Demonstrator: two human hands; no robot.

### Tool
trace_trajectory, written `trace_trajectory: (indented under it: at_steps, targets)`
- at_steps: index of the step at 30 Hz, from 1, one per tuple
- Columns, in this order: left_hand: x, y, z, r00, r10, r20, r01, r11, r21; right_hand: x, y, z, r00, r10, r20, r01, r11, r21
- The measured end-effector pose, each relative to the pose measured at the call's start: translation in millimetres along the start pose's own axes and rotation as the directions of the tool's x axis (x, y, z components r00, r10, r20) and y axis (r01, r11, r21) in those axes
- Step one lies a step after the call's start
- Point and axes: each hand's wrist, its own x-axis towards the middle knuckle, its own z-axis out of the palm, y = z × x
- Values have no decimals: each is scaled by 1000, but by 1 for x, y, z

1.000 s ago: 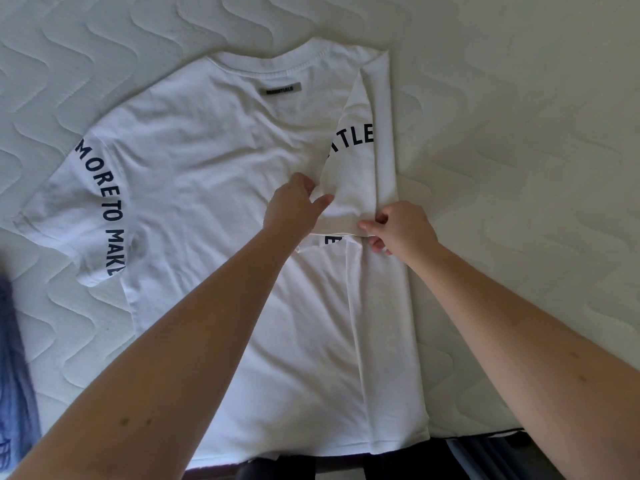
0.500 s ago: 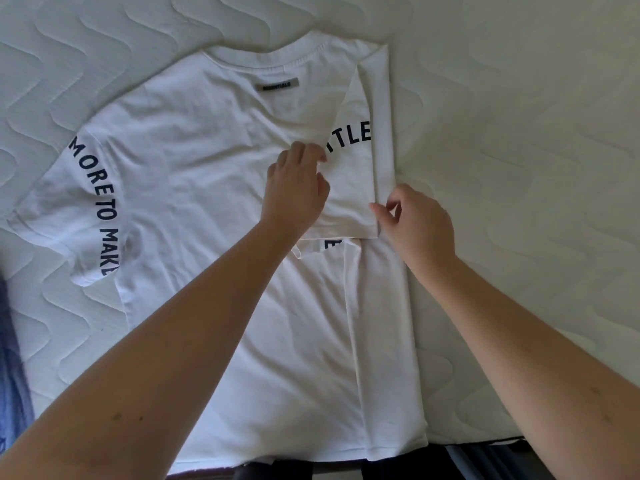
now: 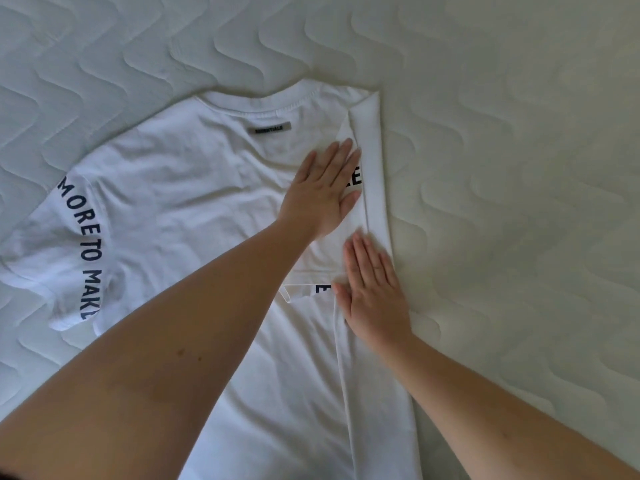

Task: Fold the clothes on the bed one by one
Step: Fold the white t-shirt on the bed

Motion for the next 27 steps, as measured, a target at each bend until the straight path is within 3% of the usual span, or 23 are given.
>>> trace_trajectory:
  at_steps: [13,21,27]
  targets:
    - [47,0,6,986,-66,-155,51,994,-102,-2,5,19,1000,-15,14,15,1000,-21]
    - [50,-2,8,986,-55,-159,39,994,-101,0,5,16,1000,-18,11,18,1000,-14]
    - [52,2,2,994,-71,-81,66,996,-62,1,5,19,1000,-18,7,18,1000,-2]
